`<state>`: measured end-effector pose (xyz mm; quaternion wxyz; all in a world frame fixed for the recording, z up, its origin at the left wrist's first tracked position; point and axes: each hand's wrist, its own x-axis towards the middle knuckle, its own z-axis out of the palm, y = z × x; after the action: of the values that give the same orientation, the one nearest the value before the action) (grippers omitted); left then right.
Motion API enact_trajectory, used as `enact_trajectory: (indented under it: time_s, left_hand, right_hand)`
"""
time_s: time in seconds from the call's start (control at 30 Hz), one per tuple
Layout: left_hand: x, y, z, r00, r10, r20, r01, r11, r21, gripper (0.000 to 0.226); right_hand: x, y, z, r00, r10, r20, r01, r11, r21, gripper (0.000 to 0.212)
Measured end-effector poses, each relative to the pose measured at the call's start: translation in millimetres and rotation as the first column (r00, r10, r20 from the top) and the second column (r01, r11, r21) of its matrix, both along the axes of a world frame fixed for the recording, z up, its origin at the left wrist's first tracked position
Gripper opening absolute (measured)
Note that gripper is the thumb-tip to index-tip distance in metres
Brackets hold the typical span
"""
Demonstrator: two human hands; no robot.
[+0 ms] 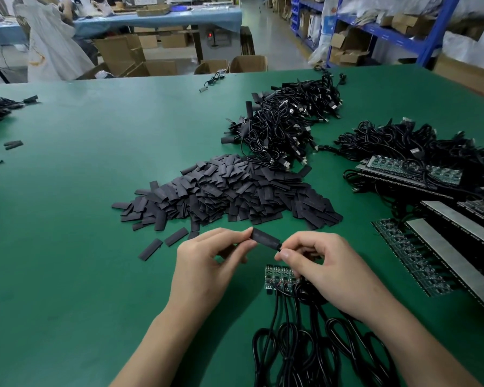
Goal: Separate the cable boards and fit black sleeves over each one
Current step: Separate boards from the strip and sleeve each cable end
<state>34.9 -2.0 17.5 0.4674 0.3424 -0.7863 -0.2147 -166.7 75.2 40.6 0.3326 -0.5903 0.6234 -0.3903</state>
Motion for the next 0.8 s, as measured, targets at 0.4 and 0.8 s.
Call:
enact_trajectory:
  time_s: [0.4,0.8]
  left_hand:
    - [-9,5,5,0.887,0.045,-0.459,0.249,0.791,0.559,0.009]
    - [12,-16,-4,0.97,0.225,-0.089,-0.175,0.906,0.386,0.011]
  right_hand:
    - [1,-1,-3,0.997,0.031,-0.064,-0.03,0.999,0.015,0.009]
    - [-16,-9,11,0.984,-0.134,-0.12,0.129,0.99,-0.048,0.013]
